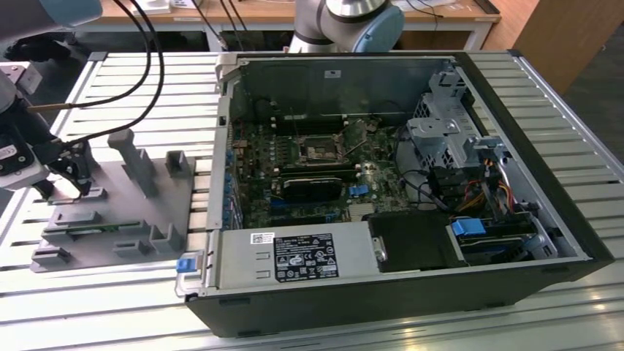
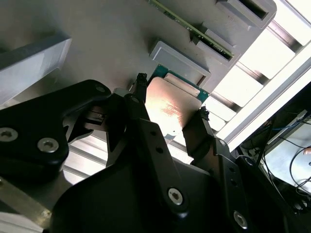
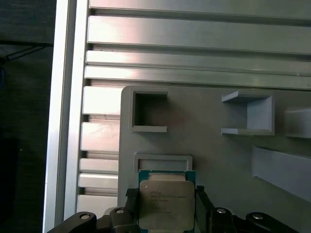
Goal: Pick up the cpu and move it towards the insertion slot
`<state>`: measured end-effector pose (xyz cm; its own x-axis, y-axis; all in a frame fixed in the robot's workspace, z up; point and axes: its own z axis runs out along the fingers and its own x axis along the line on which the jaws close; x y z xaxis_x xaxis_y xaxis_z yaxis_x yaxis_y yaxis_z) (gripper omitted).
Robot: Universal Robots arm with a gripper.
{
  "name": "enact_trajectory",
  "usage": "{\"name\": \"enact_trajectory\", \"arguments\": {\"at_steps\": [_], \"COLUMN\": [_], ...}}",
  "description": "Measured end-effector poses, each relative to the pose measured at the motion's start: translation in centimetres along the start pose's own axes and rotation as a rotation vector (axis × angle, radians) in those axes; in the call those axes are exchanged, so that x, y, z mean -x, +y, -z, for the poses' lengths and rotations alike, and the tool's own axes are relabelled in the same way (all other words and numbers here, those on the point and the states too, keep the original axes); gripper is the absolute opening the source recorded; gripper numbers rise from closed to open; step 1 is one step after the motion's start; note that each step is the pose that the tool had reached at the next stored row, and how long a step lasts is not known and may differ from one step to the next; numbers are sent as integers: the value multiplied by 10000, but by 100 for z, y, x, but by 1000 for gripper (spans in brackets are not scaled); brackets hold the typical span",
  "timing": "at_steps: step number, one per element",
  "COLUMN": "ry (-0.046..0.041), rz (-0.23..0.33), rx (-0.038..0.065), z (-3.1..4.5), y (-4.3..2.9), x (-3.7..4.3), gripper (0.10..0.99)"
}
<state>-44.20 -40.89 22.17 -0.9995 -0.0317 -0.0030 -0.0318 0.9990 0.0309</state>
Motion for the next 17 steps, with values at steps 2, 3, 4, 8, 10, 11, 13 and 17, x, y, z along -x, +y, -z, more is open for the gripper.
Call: {"name": "enact_trajectory", "arguments": {"at_steps": [2, 3, 4, 8, 10, 11, 13, 17], "ry": [0, 0, 0, 0, 1, 1, 0, 0], "rz": [0, 0, 0, 0, 0, 0, 0, 0], "rx": [0, 0, 0, 0, -1, -1, 0, -1], "z": [3, 5, 6, 28, 33, 36, 42, 51], "y": [0, 0, 1, 2, 3, 4, 4, 4], "x": [0, 0, 0, 0, 0, 0, 0, 0], "gripper": [545, 545, 545, 545, 545, 545, 545, 545]}}
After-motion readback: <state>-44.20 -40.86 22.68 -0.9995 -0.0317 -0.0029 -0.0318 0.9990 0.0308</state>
